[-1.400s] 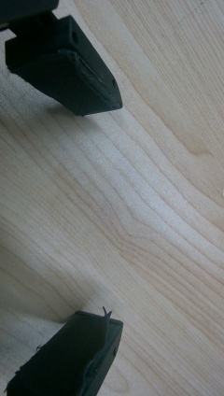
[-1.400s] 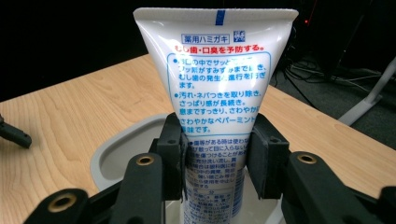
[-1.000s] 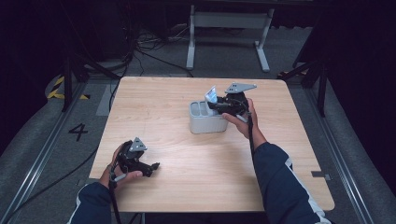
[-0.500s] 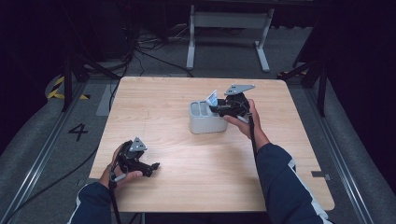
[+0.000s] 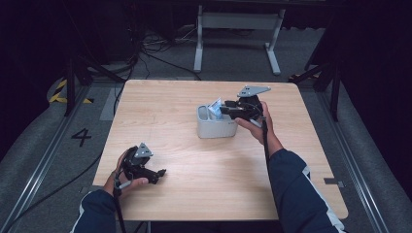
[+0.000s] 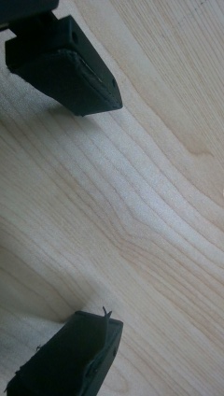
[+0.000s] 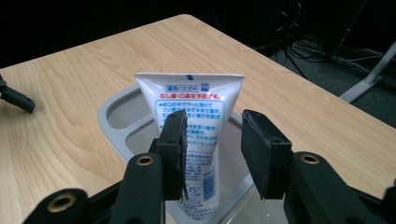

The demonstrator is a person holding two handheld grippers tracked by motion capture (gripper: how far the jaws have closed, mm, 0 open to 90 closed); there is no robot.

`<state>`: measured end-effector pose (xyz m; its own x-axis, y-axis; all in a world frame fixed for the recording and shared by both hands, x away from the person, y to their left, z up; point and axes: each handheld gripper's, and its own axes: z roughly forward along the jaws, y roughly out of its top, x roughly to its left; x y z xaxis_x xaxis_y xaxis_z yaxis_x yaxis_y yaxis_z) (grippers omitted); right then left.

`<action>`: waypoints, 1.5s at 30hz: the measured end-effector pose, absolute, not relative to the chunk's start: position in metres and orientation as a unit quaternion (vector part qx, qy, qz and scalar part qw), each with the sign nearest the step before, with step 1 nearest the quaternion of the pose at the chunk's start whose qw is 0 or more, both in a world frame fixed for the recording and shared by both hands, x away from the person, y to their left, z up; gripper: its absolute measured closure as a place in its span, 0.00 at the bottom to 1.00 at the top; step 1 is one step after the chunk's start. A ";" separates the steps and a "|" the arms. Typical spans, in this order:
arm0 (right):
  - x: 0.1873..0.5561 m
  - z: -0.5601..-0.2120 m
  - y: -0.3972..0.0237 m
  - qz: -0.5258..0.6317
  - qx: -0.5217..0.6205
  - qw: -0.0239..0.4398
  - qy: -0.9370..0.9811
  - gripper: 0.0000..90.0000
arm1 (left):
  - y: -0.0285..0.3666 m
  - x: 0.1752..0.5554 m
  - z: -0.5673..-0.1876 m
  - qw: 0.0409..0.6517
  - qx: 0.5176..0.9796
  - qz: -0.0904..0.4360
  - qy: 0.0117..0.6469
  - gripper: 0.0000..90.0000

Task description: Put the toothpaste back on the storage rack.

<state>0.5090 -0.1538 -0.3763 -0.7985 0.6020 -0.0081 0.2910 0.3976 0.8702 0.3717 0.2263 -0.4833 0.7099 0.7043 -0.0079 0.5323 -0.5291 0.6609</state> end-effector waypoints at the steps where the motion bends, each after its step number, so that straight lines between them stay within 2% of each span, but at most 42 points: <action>1: 0.509 -0.377 -0.154 0.477 0.272 0.162 0.820 0.68 | 0.226 0.372 -0.483 0.329 0.864 0.130 0.359 0.00; 14: 0.504 -0.377 -0.158 0.466 0.274 0.162 0.826 0.63 | 0.226 0.372 -0.483 0.328 0.864 0.130 0.359 0.00; 31: 0.482 -0.364 -0.171 0.430 0.251 0.180 0.849 0.62 | 0.226 0.372 -0.483 0.329 0.864 0.130 0.359 0.00; 45: 0.458 -0.358 -0.188 0.411 0.233 0.191 0.860 0.56 | 0.226 0.371 -0.483 0.328 0.864 0.130 0.359 0.00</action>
<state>0.4581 -0.1881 -0.3584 -0.8184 0.5579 -0.1377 0.2437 0.5540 0.7960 0.3715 0.2260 -0.4834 0.7076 0.7065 -0.0108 0.5351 -0.5258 0.6612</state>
